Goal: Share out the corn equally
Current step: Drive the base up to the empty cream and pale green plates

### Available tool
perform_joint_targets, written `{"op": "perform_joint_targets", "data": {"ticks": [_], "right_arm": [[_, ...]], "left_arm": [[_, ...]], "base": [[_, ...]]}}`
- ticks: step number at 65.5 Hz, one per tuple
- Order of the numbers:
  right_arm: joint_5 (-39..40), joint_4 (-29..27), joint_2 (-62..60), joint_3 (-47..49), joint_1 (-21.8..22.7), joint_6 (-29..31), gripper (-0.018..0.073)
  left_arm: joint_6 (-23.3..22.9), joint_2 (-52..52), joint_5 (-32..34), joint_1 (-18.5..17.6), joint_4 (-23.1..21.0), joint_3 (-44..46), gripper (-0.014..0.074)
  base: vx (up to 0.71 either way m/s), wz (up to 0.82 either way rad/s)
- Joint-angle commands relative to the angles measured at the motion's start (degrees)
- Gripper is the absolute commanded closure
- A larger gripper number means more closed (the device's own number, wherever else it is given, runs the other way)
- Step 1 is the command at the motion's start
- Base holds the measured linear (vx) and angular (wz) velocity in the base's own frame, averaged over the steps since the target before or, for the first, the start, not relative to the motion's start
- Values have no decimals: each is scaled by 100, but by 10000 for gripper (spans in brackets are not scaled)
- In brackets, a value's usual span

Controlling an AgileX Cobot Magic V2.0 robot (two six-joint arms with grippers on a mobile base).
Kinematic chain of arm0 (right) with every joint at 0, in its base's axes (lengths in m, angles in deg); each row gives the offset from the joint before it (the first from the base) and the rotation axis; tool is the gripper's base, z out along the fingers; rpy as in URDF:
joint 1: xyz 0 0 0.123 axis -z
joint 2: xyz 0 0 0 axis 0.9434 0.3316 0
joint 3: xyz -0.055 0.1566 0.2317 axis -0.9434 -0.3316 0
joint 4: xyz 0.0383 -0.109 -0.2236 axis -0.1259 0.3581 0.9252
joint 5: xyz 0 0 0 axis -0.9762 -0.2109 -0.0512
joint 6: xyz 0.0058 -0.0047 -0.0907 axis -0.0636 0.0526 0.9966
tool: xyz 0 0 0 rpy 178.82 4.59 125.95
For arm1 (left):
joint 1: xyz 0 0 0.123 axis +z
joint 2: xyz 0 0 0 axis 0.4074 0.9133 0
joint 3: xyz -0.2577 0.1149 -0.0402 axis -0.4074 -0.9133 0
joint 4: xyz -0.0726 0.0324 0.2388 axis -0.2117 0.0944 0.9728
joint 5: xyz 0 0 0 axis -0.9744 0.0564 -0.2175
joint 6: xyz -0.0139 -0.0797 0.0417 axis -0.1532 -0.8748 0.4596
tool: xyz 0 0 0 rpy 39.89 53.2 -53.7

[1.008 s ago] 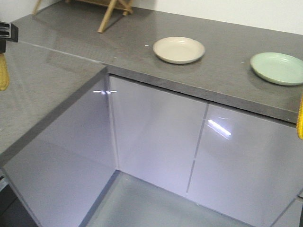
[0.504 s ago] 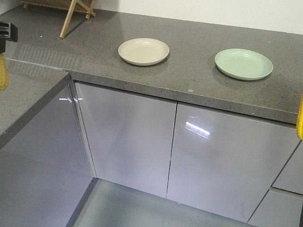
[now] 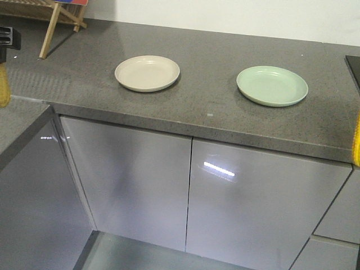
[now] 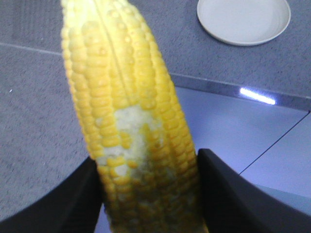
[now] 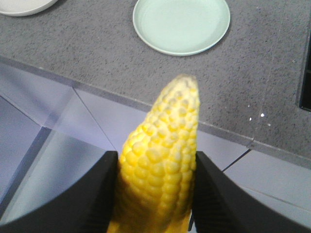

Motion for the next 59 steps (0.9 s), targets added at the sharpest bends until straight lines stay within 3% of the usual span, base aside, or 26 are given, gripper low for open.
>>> {"op": "perform_joint_targets", "data": {"ticks": [1,59], "right_arm": [[341,-68,-122,137,24,9,479],[341,-68,-122,137,24,9,479]], "left_arm": [[-32,-156,304,-2,125,163,503],[-31,-156,303,-2,125,163,503]], "base": [[19,-13],[22,-18]]}}
